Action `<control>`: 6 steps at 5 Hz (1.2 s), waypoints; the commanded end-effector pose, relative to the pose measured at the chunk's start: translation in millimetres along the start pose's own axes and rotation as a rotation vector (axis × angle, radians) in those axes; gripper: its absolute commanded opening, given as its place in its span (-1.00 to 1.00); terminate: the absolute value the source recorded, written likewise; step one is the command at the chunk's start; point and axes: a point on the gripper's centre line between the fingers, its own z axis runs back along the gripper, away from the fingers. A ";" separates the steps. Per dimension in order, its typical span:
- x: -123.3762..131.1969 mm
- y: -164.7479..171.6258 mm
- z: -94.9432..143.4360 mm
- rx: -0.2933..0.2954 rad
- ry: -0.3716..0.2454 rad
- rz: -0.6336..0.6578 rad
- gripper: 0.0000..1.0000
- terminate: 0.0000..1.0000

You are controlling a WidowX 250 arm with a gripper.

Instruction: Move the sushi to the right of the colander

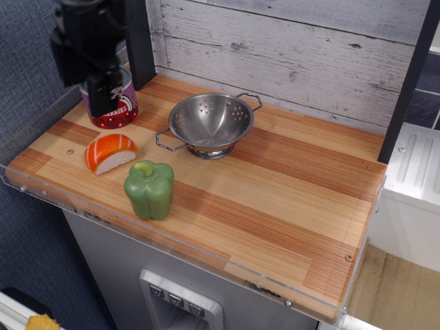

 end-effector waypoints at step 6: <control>-1.1 -8.4 -55.2 -0.053 -0.170 -0.193 1.00 -1.00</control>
